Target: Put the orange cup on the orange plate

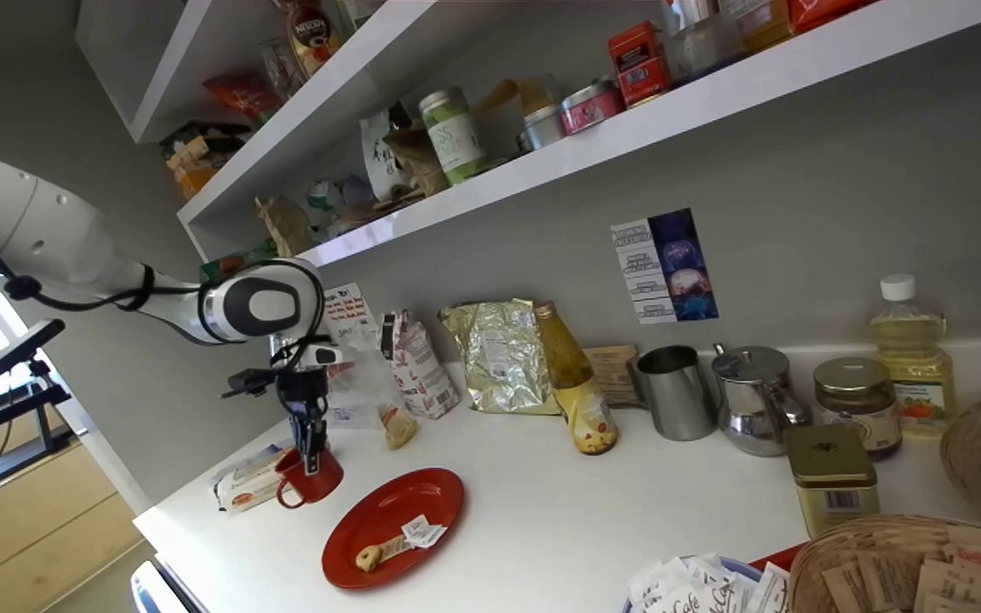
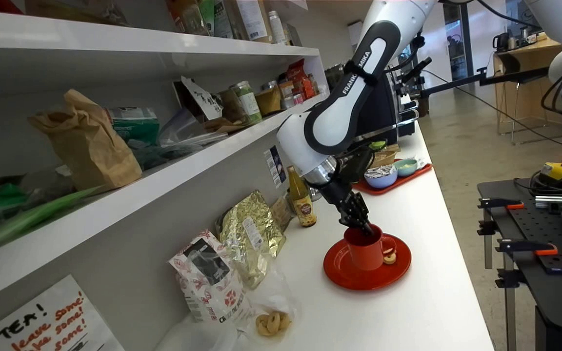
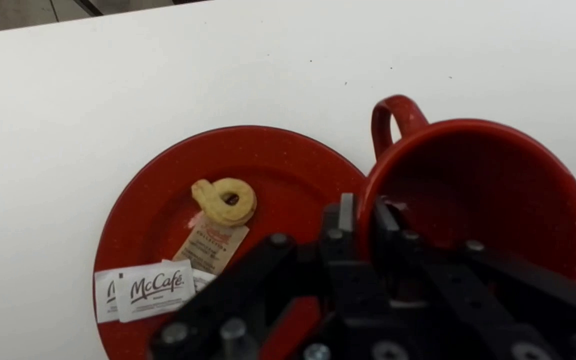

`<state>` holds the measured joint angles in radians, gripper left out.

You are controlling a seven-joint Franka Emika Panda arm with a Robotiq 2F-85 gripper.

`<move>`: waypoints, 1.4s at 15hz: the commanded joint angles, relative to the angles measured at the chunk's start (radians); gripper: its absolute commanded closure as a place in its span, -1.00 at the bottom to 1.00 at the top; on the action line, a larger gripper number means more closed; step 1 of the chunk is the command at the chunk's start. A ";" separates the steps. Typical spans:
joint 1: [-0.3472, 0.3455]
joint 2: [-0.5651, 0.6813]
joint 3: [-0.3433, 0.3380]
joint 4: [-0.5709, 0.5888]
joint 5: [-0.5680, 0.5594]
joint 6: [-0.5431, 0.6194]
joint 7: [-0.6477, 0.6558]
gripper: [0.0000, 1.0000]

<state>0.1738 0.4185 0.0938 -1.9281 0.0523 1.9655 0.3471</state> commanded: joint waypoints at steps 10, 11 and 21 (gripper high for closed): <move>-0.022 0.043 -0.030 -0.016 0.019 0.073 -0.007 0.96; -0.023 0.051 -0.030 -0.007 0.019 0.070 -0.010 0.96; -0.022 0.163 -0.063 0.118 0.007 0.052 0.018 0.96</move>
<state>0.1505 0.5357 0.0435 -1.8757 0.0523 2.0445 0.3537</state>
